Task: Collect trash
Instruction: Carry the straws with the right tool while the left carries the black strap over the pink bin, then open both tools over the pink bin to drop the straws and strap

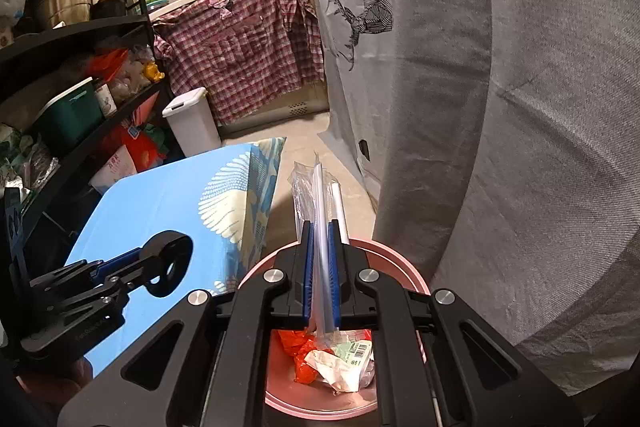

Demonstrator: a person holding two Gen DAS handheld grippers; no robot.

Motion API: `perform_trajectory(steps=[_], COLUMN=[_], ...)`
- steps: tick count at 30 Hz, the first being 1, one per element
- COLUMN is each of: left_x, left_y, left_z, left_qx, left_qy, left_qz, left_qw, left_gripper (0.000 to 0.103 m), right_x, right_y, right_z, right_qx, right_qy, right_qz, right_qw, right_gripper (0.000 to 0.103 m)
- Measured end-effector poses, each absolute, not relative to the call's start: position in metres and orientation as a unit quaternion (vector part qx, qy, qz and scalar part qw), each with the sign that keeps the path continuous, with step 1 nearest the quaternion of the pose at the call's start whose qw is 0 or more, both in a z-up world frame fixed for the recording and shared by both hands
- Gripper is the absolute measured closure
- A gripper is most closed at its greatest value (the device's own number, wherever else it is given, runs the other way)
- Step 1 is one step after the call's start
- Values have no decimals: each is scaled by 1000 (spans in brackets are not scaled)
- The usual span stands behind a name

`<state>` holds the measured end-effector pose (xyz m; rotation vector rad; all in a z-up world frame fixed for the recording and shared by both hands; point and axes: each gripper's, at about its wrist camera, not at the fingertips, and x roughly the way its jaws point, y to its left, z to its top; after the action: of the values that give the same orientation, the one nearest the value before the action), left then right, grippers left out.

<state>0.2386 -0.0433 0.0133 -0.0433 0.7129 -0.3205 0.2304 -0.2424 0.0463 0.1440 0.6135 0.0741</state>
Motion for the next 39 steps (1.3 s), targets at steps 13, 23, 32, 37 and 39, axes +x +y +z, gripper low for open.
perform_trajectory(steps=[13, 23, 32, 37, 39], left_x=[245, 254, 247, 238, 234], left_y=[-32, -61, -60, -49, -46], left_z=[19, 1, -1, 6, 11], left_qx=[-35, -29, -18, -17, -16], left_qy=[334, 370, 366, 360, 356], left_qz=[-168, -228, -225, -211, -208], left_qw=[927, 900, 903, 909, 911], left_gripper=[79, 74, 60, 60, 60], right_x=[234, 242, 242, 240, 235], right_y=[-255, -249, -252, -252, -251], right_z=[41, 29, 24, 24, 27], right_qx=[93, 85, 83, 82, 77], right_qy=[312, 348, 353, 352, 346], right_qz=[31, 42, 28, 27, 26], right_qw=[945, 933, 931, 932, 935], right_gripper=[95, 78, 53, 53, 51])
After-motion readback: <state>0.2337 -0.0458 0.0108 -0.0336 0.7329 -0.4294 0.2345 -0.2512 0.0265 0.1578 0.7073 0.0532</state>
